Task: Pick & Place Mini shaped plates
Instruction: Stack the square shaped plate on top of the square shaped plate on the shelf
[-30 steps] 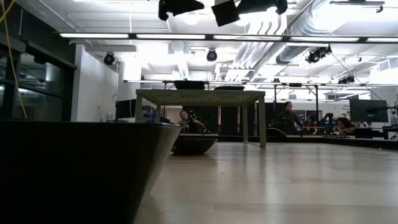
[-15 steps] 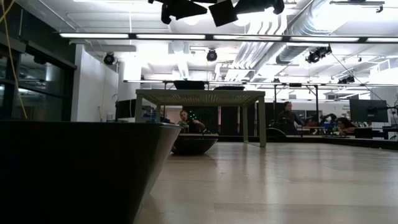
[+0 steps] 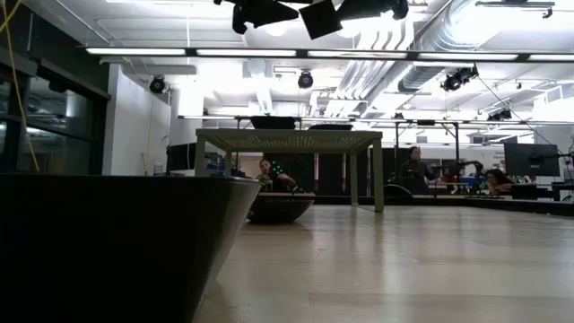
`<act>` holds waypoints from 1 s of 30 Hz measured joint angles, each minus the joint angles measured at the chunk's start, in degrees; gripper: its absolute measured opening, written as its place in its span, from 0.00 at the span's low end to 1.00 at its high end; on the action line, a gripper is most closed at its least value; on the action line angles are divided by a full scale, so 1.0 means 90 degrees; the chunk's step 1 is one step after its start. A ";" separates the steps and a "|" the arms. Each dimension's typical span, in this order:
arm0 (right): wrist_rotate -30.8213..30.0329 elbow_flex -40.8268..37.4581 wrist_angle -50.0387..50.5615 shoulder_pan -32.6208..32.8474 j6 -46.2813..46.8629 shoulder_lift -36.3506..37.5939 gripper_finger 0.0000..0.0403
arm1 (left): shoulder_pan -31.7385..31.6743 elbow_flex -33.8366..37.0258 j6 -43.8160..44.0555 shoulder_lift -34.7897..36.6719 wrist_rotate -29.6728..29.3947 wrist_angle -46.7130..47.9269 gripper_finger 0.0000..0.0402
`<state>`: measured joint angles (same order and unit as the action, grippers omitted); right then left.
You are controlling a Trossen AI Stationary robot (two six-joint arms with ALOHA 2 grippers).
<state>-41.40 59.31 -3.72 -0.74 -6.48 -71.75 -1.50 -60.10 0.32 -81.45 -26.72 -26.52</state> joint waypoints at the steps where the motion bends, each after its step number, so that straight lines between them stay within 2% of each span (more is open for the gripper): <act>1: 0.0006 0.0000 0.0010 -0.0001 0.0000 0.0000 0.00 | 0.0000 0.0000 0.0000 -0.0002 0.0000 0.0000 0.54; 14: 0.0049 0.0000 0.0046 0.0001 0.0000 0.0000 0.00 | 0.0000 0.0002 0.0021 0.0000 -0.0247 0.0007 0.54; 23: 0.0242 -0.0002 -0.0031 -0.0002 -0.0188 -0.0104 0.00 | -0.0001 0.0008 0.0402 -0.0127 -0.0325 -0.0023 0.54; 30: -0.0081 -0.0005 -0.0172 -0.0004 -0.0313 -0.0155 0.00 | -0.0006 0.0010 0.0814 -0.0204 -0.0999 -0.0042 0.54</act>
<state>-42.13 59.27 -5.26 -0.77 -9.30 -73.14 -1.55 -60.01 7.64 -83.29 -35.71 -26.90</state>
